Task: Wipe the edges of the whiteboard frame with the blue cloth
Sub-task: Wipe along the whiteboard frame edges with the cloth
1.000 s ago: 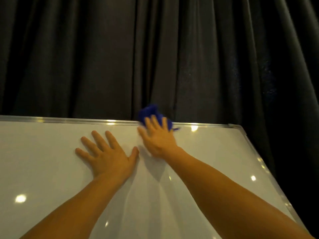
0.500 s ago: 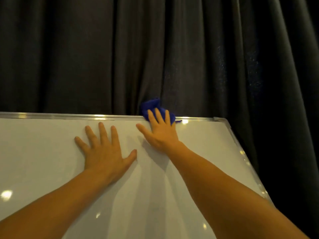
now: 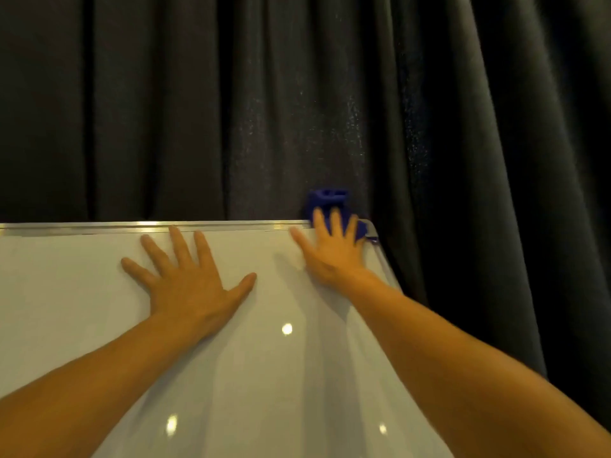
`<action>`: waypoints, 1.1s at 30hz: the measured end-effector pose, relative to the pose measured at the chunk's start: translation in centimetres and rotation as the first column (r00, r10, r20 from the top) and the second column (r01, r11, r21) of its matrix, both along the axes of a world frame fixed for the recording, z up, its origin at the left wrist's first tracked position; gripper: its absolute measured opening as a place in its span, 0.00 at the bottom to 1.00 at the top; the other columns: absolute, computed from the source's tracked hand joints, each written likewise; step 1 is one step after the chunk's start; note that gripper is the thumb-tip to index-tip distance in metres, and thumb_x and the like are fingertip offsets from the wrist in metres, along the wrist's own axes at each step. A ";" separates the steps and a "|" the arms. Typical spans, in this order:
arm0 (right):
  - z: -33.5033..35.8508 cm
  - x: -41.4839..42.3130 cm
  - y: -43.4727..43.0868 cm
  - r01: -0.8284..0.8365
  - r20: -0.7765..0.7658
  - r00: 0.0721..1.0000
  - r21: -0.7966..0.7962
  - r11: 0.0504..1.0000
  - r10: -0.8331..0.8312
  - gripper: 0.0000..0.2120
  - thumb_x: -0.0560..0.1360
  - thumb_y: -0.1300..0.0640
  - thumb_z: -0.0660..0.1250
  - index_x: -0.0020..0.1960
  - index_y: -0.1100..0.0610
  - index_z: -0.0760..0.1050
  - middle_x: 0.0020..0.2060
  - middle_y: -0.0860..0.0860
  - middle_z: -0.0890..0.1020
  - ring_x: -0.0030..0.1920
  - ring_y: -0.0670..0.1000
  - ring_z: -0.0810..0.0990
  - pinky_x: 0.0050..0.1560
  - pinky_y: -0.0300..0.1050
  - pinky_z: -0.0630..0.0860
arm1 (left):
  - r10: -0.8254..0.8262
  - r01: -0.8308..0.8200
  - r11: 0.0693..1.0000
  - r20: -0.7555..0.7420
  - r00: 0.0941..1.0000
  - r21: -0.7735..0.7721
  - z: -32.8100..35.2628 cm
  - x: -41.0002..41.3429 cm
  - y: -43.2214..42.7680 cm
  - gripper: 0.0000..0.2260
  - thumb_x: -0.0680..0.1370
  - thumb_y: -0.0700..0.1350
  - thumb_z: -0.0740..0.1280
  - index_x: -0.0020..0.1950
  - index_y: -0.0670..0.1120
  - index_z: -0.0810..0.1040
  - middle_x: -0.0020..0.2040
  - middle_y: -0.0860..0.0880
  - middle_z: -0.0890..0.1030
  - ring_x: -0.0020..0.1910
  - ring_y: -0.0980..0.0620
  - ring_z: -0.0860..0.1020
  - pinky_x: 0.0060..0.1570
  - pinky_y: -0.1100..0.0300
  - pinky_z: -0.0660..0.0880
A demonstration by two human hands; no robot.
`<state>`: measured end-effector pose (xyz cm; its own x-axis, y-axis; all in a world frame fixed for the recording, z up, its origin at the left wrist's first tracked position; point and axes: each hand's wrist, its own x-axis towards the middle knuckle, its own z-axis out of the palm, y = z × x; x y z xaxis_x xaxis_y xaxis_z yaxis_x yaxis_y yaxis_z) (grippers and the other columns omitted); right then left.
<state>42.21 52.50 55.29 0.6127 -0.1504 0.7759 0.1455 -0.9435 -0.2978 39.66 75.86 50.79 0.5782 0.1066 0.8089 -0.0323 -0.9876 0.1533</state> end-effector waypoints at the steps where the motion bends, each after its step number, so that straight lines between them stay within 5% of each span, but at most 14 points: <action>1: -0.2 0.2 1.6 -0.076 0.027 0.997 -0.088 0.993 0.078 0.41 0.72 0.24 0.42 0.79 0.41 0.41 0.80 0.48 0.42 0.77 0.61 0.35 0.74 0.66 0.36 | 0.000 0.000 1.000 -0.006 1.000 0.020 0.0 0.2 -1.7 0.52 0.64 0.80 0.38 0.78 0.47 0.34 0.79 0.39 0.36 0.76 0.29 0.36 0.68 0.25 0.39; 4: -0.9 0.1 3.2 -0.258 0.013 0.958 -0.401 0.879 0.287 0.37 0.73 0.26 0.42 0.78 0.38 0.44 0.80 0.44 0.44 0.78 0.57 0.35 0.74 0.61 0.36 | 0.031 -0.029 0.991 -0.011 0.999 0.128 -0.5 0.8 -6.1 0.50 0.67 0.78 0.42 0.78 0.47 0.34 0.79 0.40 0.36 0.75 0.29 0.35 0.68 0.24 0.41; 7: 0.4 0.0 -2.1 -0.163 0.012 0.979 -0.553 0.817 0.203 0.35 0.77 0.29 0.47 0.78 0.39 0.41 0.80 0.45 0.42 0.78 0.56 0.36 0.75 0.61 0.38 | 0.039 -0.038 0.992 -0.007 0.999 0.117 -0.8 1.3 -7.7 0.53 0.63 0.80 0.36 0.78 0.46 0.34 0.79 0.39 0.36 0.75 0.29 0.36 0.69 0.24 0.41; 10: 0.8 0.3 -7.8 -0.024 -0.002 1.000 -0.364 0.931 0.025 0.36 0.77 0.29 0.45 0.79 0.43 0.39 0.80 0.46 0.40 0.78 0.54 0.36 0.77 0.60 0.39 | -0.025 0.023 0.987 0.013 1.000 0.159 -1.2 1.4 -7.8 0.55 0.59 0.80 0.29 0.77 0.48 0.31 0.79 0.40 0.35 0.76 0.30 0.35 0.68 0.26 0.38; 15: -1.9 0.4 -8.0 -0.052 0.031 0.998 -0.012 0.999 0.052 0.39 0.76 0.28 0.44 0.79 0.46 0.38 0.79 0.48 0.38 0.78 0.54 0.36 0.77 0.57 0.39 | -0.119 0.092 0.956 0.080 0.990 0.278 -1.6 1.6 -8.6 0.48 0.62 0.78 0.28 0.74 0.51 0.27 0.80 0.42 0.35 0.77 0.34 0.34 0.70 0.29 0.36; 20: -7.6 -1.6 -6.6 -0.075 0.077 0.995 0.085 0.994 0.068 0.43 0.73 0.26 0.44 0.79 0.46 0.36 0.80 0.49 0.39 0.79 0.56 0.39 0.77 0.58 0.41 | -0.355 0.265 0.718 0.011 0.935 0.644 -3.0 1.9 -10.8 0.43 0.69 0.77 0.36 0.78 0.56 0.38 0.81 0.44 0.41 0.78 0.37 0.36 0.72 0.31 0.36; 29: -22.8 -10.9 -5.3 0.073 -0.040 0.997 0.237 0.969 -0.065 0.42 0.73 0.25 0.43 0.79 0.46 0.37 0.80 0.47 0.42 0.79 0.51 0.43 0.78 0.54 0.43 | -0.356 0.284 0.728 -0.009 0.934 0.624 -4.3 1.4 -13.2 0.54 0.61 0.81 0.32 0.79 0.50 0.40 0.80 0.38 0.41 0.76 0.29 0.37 0.70 0.28 0.37; 33: -29.2 -15.6 -3.8 0.227 -0.187 0.969 0.416 0.881 -0.161 0.44 0.72 0.25 0.48 0.79 0.45 0.36 0.80 0.46 0.44 0.79 0.53 0.48 0.77 0.57 0.53 | -0.419 0.337 0.695 -0.023 0.908 0.635 -5.1 0.7 -12.9 0.54 0.62 0.80 0.33 0.79 0.47 0.41 0.80 0.37 0.42 0.75 0.28 0.37 0.70 0.28 0.38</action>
<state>26.60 48.72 26.12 0.6354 -0.5770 0.5132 -0.1024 -0.7217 -0.6846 40.35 63.01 45.69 0.3581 -0.6408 0.6791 -0.4004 -0.7625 -0.5083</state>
